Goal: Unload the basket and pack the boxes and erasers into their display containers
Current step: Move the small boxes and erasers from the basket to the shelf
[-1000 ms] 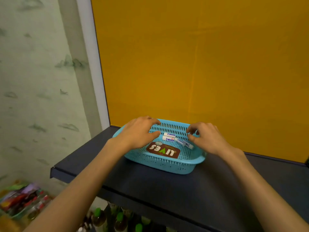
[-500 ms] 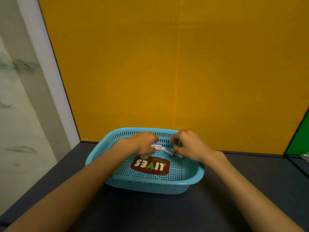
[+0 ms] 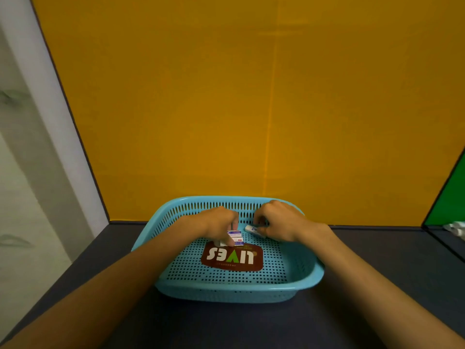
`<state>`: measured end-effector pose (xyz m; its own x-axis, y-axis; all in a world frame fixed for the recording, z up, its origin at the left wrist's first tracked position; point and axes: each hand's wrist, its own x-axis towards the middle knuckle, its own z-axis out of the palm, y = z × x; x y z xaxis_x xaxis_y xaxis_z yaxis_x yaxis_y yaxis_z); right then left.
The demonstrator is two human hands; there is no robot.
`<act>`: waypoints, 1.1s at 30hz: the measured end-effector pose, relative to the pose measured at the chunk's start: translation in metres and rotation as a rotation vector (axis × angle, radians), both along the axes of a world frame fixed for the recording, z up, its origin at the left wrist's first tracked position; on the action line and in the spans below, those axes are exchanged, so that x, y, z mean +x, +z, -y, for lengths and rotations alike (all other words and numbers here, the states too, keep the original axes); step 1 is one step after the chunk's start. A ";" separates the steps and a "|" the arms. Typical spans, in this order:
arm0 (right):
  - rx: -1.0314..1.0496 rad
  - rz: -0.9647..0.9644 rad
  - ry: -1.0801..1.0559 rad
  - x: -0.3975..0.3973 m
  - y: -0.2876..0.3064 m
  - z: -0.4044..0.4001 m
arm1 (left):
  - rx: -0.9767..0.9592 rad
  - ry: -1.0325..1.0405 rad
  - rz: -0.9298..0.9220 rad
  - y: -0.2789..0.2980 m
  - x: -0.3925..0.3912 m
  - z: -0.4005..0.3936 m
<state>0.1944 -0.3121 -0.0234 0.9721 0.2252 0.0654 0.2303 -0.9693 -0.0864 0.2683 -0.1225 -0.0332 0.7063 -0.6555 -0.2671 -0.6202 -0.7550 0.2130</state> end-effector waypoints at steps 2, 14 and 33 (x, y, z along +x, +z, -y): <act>-0.012 -0.014 0.008 0.004 -0.003 -0.001 | -0.026 -0.005 -0.011 0.000 0.002 -0.005; -0.050 -0.125 0.080 0.012 -0.009 -0.002 | -0.303 -0.047 0.078 0.038 -0.006 -0.056; 0.129 -0.112 -0.044 -0.008 0.012 -0.031 | -0.552 -0.007 0.213 0.045 -0.038 -0.099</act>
<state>0.1863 -0.2808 -0.0118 0.9836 0.1795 -0.0186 0.1703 -0.9574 -0.2332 0.2303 -0.0231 0.0121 0.7022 -0.6618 0.2625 -0.6969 -0.5636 0.4435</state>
